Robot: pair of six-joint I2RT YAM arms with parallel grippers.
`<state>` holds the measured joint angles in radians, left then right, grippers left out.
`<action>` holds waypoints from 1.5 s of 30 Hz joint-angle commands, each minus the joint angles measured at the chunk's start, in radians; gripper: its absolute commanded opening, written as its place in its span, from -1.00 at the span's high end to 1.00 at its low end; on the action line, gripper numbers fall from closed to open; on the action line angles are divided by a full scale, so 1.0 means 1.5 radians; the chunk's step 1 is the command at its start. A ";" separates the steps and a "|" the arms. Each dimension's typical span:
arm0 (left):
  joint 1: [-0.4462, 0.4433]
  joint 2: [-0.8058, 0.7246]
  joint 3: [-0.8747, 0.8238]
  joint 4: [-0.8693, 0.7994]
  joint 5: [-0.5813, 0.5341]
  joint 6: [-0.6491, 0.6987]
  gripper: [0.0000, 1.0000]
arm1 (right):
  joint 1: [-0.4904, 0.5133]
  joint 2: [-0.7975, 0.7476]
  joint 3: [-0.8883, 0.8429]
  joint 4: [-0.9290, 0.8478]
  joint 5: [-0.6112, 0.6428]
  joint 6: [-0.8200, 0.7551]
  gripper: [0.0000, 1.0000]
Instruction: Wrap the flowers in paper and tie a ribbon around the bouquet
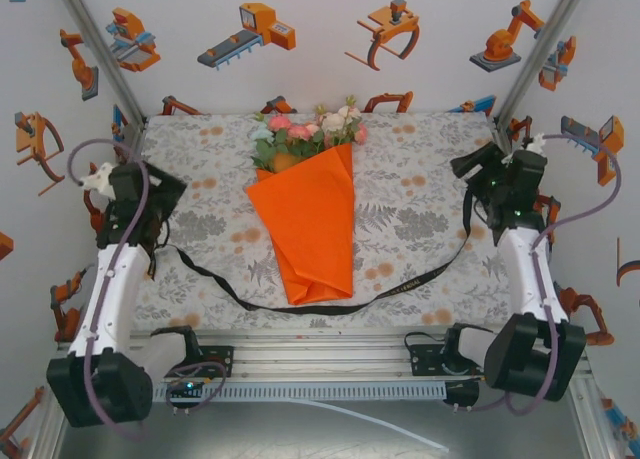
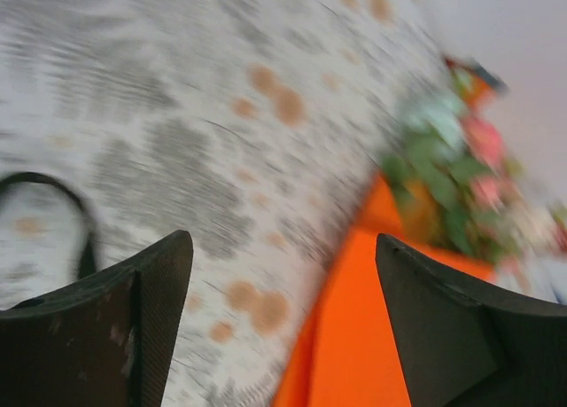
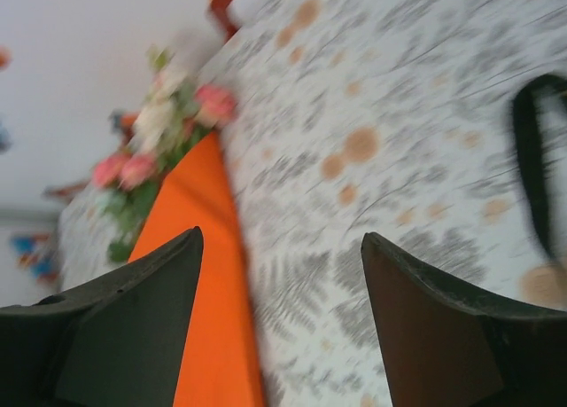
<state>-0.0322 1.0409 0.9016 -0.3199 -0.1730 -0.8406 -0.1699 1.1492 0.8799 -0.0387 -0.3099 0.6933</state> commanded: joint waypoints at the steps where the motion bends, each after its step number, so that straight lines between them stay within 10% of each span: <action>1: -0.112 0.038 -0.006 0.027 0.177 0.039 -0.57 | 0.082 0.008 -0.049 -0.029 -0.165 0.004 -0.32; 6: -0.229 0.128 -0.066 0.123 0.279 0.011 -0.58 | 0.245 0.064 -0.094 -0.023 -0.142 -0.031 -0.37; 17: -0.277 0.322 -0.136 0.295 0.316 -0.036 -0.54 | 0.381 0.238 -0.168 0.222 -0.106 0.085 -0.32; 32: -0.300 0.357 -0.222 0.380 0.295 -0.075 0.05 | 0.424 0.310 -0.224 0.383 -0.091 0.178 -0.06; 45: -0.338 0.374 -0.217 0.260 0.196 0.018 0.09 | 0.425 0.262 -0.252 0.388 -0.066 0.206 0.55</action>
<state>-0.5346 1.5578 0.6029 0.2653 0.2237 -0.9131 0.4599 1.5749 0.5095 0.5144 -0.4278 0.9890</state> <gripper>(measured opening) 0.452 0.240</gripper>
